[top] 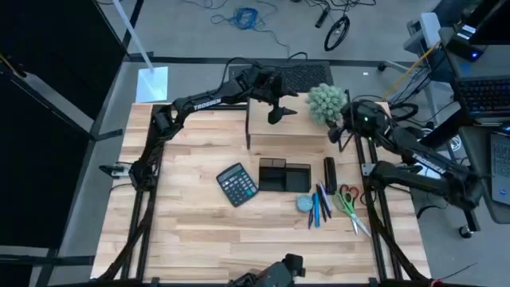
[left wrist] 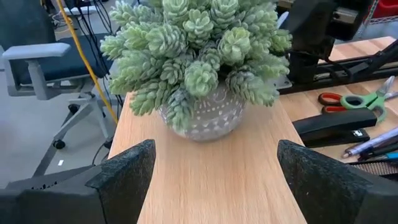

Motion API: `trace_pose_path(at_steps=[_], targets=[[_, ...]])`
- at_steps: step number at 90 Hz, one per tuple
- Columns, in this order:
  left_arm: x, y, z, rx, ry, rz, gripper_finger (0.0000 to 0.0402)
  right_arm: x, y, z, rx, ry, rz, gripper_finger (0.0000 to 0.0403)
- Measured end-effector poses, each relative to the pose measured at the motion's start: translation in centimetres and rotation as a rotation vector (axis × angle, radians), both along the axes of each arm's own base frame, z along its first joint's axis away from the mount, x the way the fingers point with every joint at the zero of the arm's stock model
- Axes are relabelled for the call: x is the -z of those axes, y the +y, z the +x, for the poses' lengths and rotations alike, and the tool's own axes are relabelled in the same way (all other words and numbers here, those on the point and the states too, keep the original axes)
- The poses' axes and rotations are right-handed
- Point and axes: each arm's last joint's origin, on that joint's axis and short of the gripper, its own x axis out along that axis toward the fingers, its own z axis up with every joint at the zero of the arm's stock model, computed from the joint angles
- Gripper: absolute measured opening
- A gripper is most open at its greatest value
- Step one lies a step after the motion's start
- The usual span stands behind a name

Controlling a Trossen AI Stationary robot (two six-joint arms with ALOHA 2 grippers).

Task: Pick and place office supplies into organizer
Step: Remove the gray patterned vase plant from the wooden shelf

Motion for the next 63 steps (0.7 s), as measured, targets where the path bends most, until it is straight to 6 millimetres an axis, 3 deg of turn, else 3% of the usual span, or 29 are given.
trace_pose_path(at_steps=[63], targets=[[0.0, 0.0, 0.0, -0.003, 0.003, 0.0, 0.0327, -0.7, 2.8, 2.0, -0.196, -0.026, 0.039, 0.0295]])
